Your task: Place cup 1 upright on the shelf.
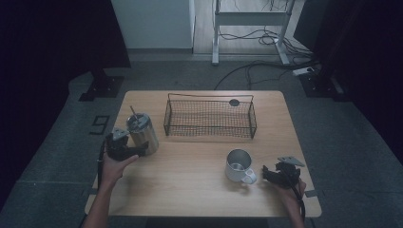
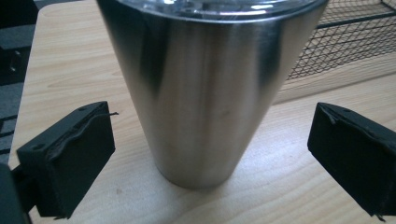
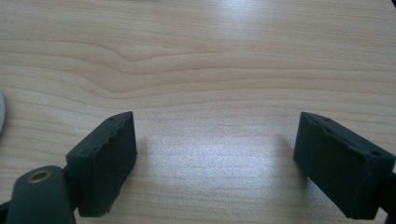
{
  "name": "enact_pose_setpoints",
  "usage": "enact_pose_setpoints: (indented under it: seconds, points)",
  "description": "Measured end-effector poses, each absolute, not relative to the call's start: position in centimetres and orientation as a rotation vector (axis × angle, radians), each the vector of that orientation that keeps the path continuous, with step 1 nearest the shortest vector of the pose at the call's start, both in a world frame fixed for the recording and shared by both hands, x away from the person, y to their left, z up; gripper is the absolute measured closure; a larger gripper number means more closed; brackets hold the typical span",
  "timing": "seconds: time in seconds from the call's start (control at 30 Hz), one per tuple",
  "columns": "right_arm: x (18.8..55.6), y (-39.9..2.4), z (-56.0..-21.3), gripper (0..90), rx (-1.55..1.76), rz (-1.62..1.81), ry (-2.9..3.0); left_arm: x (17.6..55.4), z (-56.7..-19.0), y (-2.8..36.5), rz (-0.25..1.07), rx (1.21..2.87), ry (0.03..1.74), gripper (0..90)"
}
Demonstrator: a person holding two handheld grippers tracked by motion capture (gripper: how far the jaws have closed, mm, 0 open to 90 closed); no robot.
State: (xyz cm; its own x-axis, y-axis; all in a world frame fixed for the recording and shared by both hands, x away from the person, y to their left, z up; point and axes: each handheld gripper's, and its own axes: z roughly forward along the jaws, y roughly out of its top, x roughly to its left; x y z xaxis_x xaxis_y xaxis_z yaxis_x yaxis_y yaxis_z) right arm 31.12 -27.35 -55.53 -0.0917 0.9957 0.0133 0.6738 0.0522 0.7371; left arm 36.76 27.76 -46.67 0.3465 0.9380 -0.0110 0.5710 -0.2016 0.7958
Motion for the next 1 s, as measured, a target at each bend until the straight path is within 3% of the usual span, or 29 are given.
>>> enact_pose_setpoints:
  seconds: [1.0]
  points:
    - [31.2,-27.4,-55.5,12.9,1.671,0.815,1.820,40.2,-46.6,26.0,0.731,1.835,1.349,2.2]
